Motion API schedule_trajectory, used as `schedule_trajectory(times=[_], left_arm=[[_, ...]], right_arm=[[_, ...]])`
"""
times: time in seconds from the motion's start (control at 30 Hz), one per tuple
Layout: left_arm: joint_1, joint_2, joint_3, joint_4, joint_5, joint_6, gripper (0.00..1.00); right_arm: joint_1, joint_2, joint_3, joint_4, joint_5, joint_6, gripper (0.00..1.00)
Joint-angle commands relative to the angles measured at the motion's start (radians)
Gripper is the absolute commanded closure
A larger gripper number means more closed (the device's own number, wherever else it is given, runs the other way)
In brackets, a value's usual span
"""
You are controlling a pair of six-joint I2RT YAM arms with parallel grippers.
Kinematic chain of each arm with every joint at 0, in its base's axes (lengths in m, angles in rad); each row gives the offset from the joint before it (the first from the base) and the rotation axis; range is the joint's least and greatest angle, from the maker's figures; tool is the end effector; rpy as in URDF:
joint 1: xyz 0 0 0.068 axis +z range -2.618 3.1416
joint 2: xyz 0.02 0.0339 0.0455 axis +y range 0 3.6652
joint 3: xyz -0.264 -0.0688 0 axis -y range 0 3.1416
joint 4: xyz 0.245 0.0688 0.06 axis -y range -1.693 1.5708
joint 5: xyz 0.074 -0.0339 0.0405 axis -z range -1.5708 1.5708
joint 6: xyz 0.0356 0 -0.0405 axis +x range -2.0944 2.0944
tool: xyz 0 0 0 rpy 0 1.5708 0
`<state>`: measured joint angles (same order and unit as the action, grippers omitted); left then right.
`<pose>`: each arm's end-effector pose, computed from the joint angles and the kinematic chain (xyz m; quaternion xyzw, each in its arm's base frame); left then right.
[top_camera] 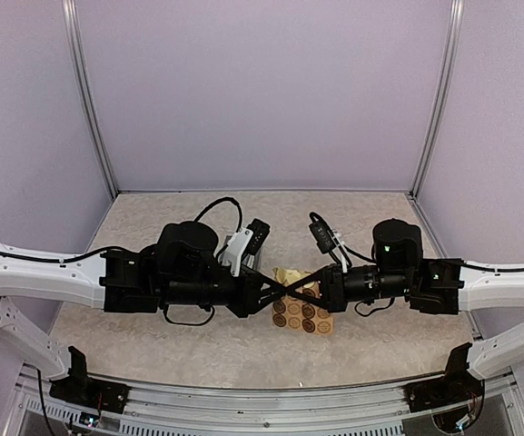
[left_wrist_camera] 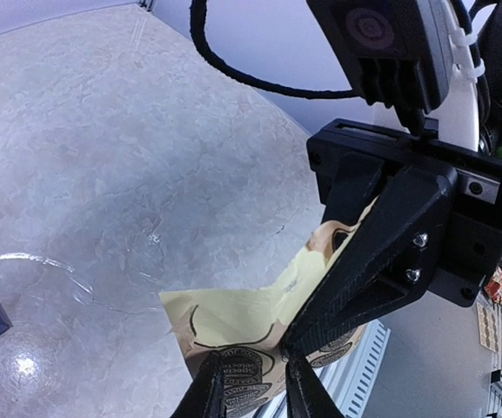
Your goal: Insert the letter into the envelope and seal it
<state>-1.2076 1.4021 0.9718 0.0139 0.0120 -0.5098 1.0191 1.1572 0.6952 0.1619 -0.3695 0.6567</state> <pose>0.1146 -0.3026 0.2818 0.2896 0.7864 -0.4164 0.3527 0.1266 0.2302 0.2681 -0.2498 0.7586 0.5325 0.2804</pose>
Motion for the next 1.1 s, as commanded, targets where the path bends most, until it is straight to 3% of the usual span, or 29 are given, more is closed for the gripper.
schedule_trajectory(times=[0.0,0.57,0.8,1.07], left_arm=[[0.009,0.014,0.025,0.005,-0.001,-0.003,0.77],[0.010,0.038,0.033,0.005,0.016,-0.009,0.86],[0.011,0.040,0.032,0.018,0.025,-0.006,0.99],[0.015,0.035,0.028,0.000,-0.005,-0.021,1.00]], right_arm=[[0.004,0.005,0.030,0.031,-0.021,-0.008,1.00],[0.004,0.003,0.026,0.033,-0.023,-0.011,1.00],[0.004,0.002,0.021,0.033,-0.019,-0.012,1.00],[0.004,-0.005,0.016,0.018,0.007,-0.013,1.00]])
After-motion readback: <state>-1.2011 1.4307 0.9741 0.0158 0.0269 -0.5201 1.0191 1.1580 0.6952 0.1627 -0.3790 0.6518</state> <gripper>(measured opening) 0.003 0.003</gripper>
